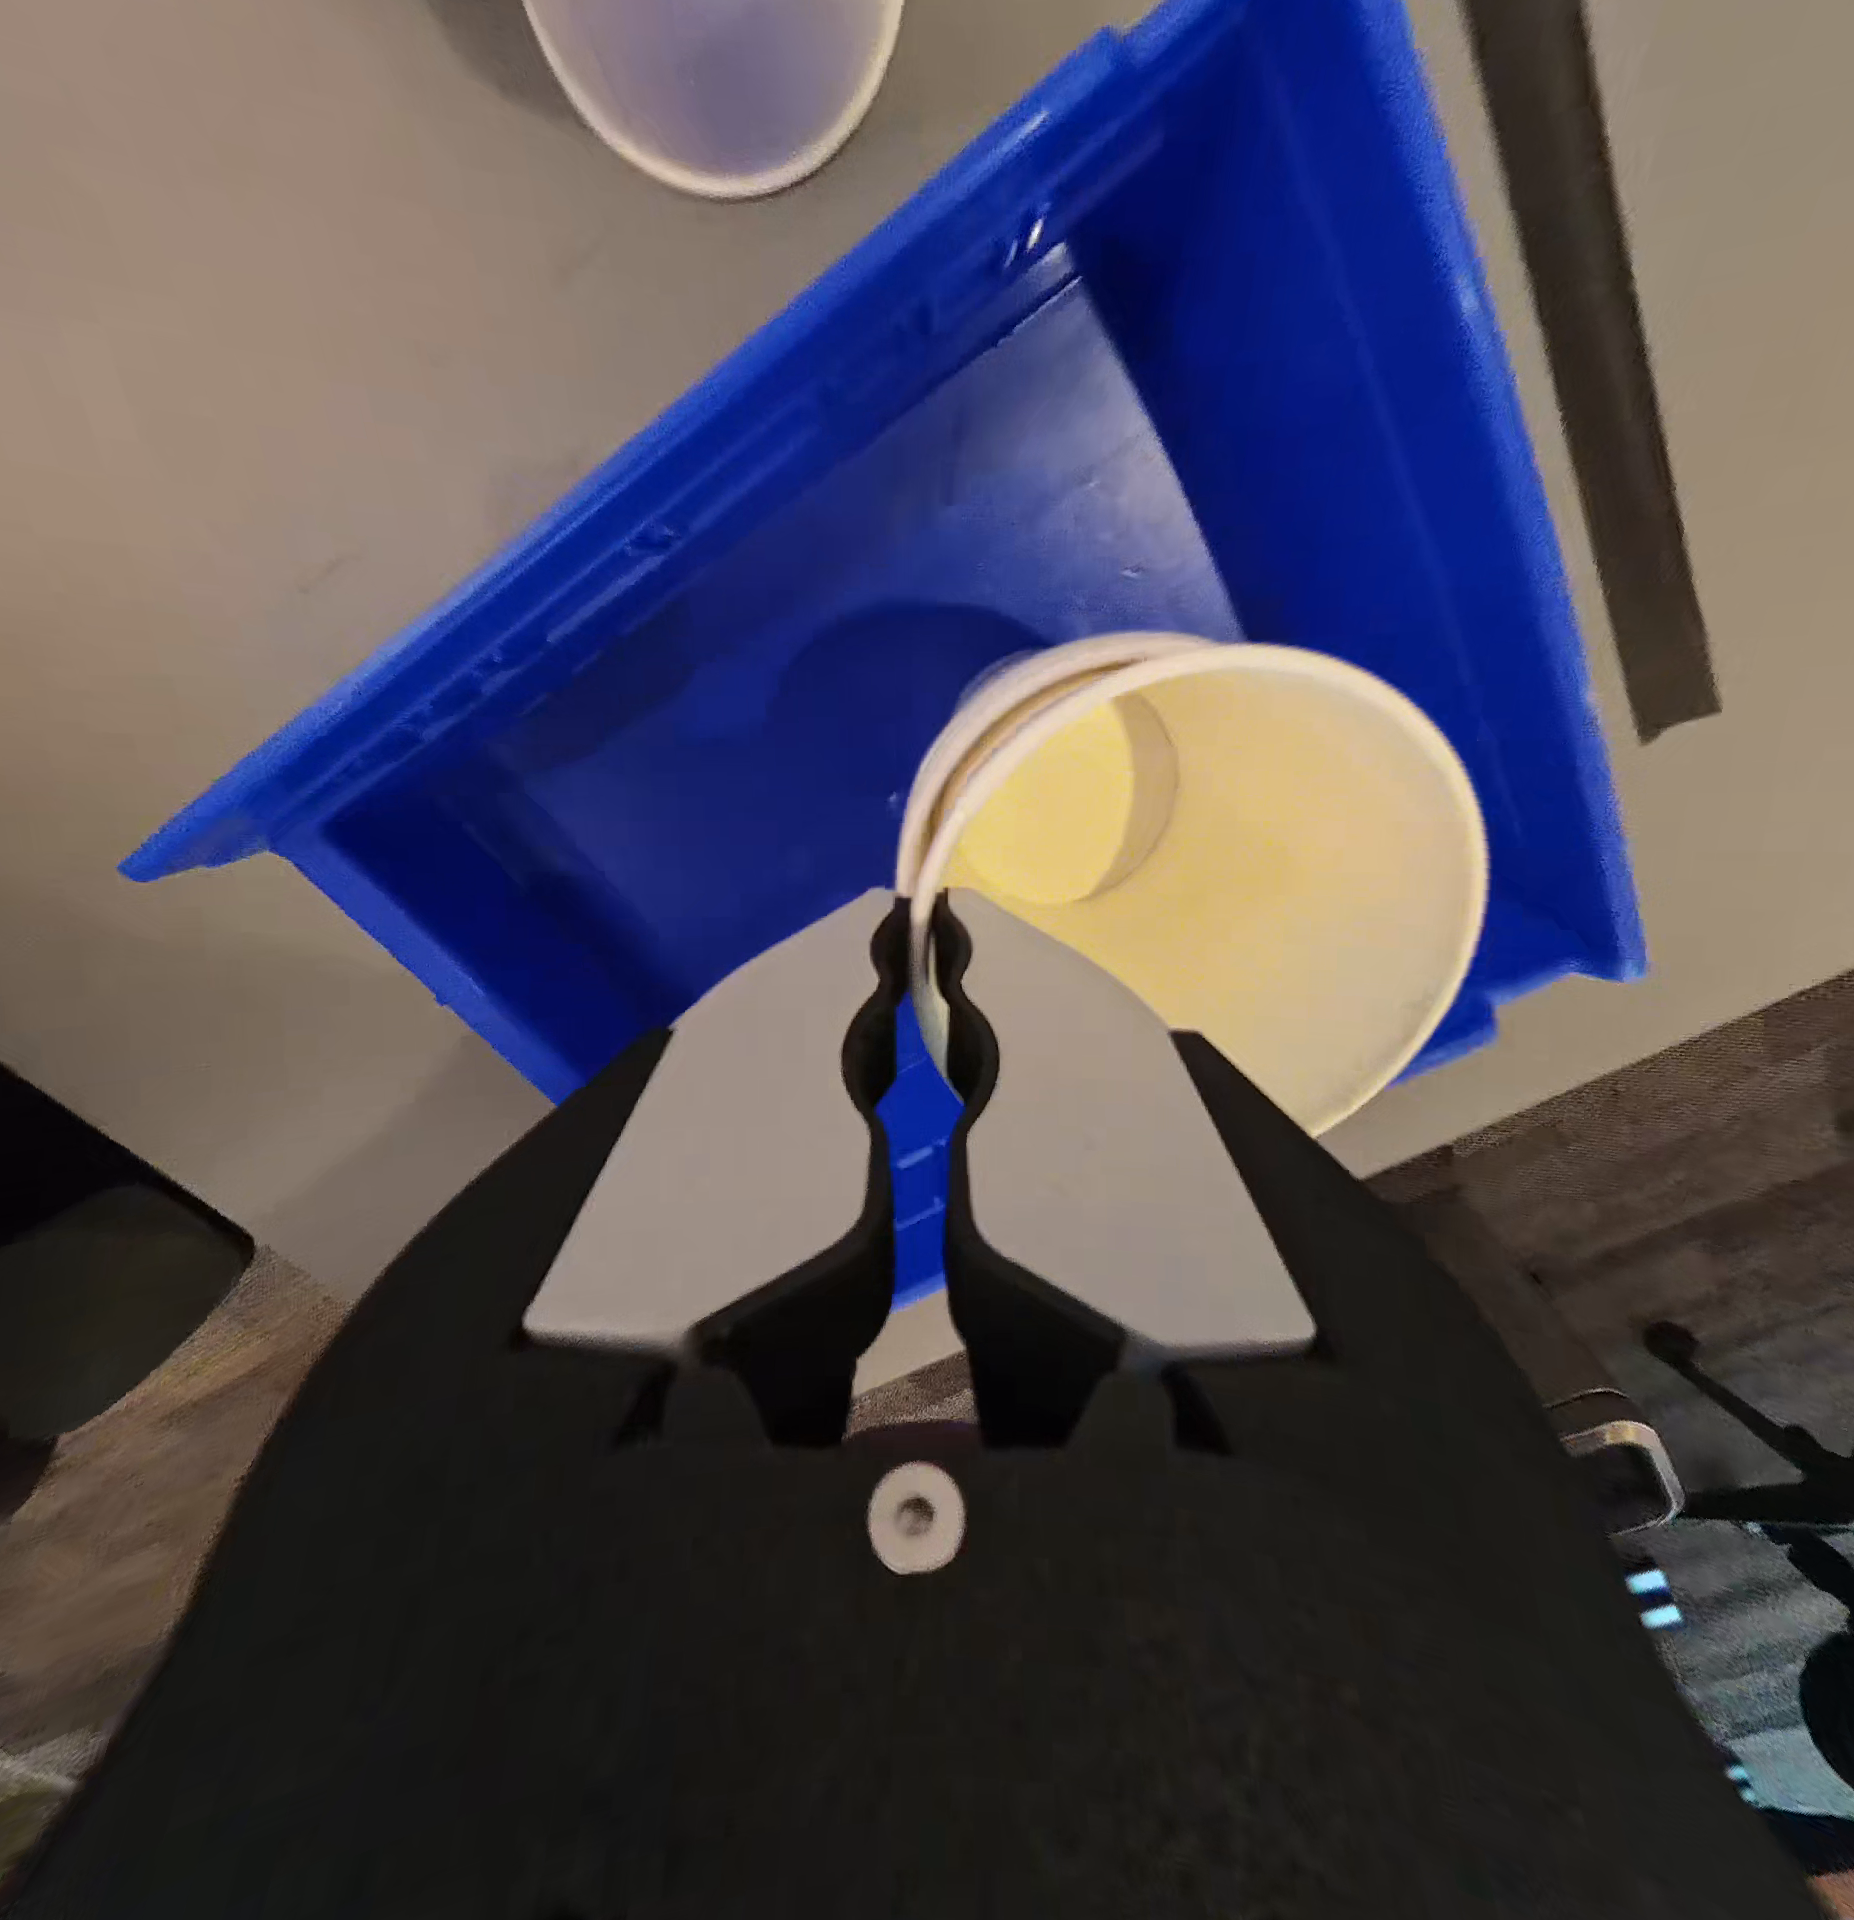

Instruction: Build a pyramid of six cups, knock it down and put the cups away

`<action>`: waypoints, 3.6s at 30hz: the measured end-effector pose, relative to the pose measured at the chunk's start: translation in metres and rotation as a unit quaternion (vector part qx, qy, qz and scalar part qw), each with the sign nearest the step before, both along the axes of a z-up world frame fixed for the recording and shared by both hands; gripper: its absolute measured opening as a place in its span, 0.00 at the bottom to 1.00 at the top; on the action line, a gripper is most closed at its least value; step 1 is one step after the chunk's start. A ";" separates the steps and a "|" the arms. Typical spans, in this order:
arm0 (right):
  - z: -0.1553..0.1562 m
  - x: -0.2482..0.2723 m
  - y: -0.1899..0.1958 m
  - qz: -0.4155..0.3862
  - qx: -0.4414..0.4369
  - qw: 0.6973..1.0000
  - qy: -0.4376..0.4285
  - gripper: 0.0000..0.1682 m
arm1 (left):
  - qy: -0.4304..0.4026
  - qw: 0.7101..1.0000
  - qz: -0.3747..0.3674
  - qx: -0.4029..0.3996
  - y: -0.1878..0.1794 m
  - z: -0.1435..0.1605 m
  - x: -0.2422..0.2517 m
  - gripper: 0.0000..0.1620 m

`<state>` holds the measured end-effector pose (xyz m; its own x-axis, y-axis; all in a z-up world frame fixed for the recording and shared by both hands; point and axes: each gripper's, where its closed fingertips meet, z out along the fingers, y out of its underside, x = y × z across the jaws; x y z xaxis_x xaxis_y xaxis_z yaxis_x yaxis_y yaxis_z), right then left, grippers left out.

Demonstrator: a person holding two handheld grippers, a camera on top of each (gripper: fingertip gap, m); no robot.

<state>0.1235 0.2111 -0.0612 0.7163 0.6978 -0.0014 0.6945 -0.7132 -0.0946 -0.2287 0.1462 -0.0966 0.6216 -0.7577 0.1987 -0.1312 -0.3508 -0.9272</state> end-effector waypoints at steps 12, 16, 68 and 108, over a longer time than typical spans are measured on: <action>0.061 -0.056 -0.015 0.003 0.209 0.973 0.094 0.23 | 0.008 1.000 -0.006 -0.009 -0.001 -0.007 0.002 0.56; 0.080 -0.148 -0.053 0.027 0.375 0.897 0.232 0.27 | 0.004 1.000 -0.004 -0.021 0.000 -0.011 0.002 0.56; 0.143 -0.064 0.038 -0.263 0.296 0.910 0.121 0.01 | 0.047 0.998 0.028 -0.006 -0.015 -0.028 -0.024 0.50; 0.031 -0.162 -0.087 -0.103 0.370 0.885 0.264 0.27 | 0.051 0.998 0.023 -0.022 -0.012 -0.036 -0.024 0.49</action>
<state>-0.0386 0.1246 -0.0298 0.8642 0.5024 0.0276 0.2761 -0.4275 -0.8608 -0.2523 0.1337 -0.1328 0.6748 -0.7192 0.1658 -0.2062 -0.3994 -0.8933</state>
